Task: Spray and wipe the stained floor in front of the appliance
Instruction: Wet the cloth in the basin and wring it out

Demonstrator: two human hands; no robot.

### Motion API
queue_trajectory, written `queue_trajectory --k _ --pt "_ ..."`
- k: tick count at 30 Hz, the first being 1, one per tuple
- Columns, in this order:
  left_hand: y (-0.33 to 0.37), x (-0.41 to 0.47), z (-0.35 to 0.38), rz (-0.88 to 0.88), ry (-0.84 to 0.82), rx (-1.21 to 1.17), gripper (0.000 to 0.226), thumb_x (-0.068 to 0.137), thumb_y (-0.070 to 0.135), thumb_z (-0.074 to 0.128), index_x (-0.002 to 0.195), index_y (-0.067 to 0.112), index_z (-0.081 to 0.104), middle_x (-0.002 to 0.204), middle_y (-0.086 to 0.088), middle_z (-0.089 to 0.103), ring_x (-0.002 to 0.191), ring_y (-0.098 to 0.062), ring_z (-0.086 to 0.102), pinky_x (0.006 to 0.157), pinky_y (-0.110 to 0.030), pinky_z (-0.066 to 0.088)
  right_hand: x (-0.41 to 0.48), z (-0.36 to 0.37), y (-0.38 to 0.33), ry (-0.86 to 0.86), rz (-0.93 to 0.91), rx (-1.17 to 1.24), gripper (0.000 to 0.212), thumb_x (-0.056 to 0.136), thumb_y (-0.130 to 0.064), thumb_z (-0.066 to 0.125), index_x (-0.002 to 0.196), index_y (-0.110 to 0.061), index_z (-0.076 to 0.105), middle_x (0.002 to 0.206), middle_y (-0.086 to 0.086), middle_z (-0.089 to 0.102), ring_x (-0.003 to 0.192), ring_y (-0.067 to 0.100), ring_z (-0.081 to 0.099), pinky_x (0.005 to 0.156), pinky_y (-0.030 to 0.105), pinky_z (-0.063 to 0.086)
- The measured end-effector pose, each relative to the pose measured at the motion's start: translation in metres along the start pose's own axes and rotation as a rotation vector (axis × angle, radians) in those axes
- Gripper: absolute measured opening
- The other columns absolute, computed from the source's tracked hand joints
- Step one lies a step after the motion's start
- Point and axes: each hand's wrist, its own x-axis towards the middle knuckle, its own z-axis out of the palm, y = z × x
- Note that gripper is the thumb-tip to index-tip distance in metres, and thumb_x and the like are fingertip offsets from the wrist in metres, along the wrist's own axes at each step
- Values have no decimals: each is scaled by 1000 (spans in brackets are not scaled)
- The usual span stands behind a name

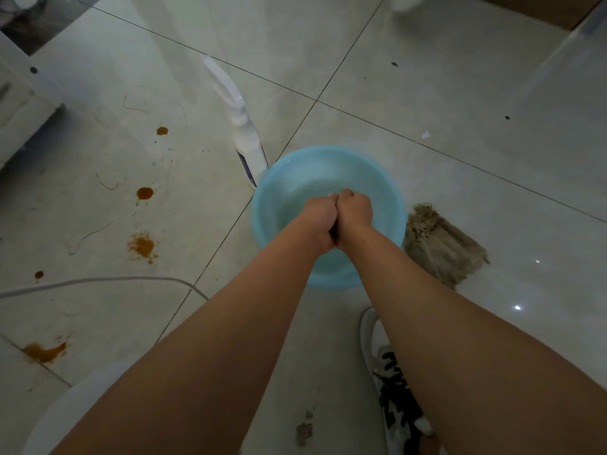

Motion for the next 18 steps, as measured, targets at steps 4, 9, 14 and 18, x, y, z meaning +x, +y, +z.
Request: queue_trajectory --k 4,9,14,18 --pt "-4 0 0 -3 15 -29 38 101 26 36 124 3 55 123 -20 61 112 -36 59 91 -53 50 -5 -1 -3 -8 5 -10 25 88 -21 42 78 -6 60 98 23 68 94 41 63 88 52 51" --pt "-6 0 -2 -7 12 -80 39 100 29 35 122 5 55 120 -18 63 108 -34 61 86 -49 51 -12 -6 -6 3 -16 -47 29 88 -19 43 65 -6 54 86 19 65 92 40 63 86 52 51" --pt "-8 1 -1 -16 -23 -111 31 101 24 35 101 5 59 109 -19 65 98 -34 62 84 -50 51 -14 -10 -7 20 -39 -56 28 90 -18 42 66 -6 53 84 16 62 91 38 62 84 49 51" --pt "-9 0 -1 -17 -14 -118 32 101 22 36 115 2 56 115 -20 63 104 -35 62 87 -52 51 -9 -8 -2 15 -24 -63 28 86 -20 42 63 -9 51 82 17 61 85 37 61 84 52 52"
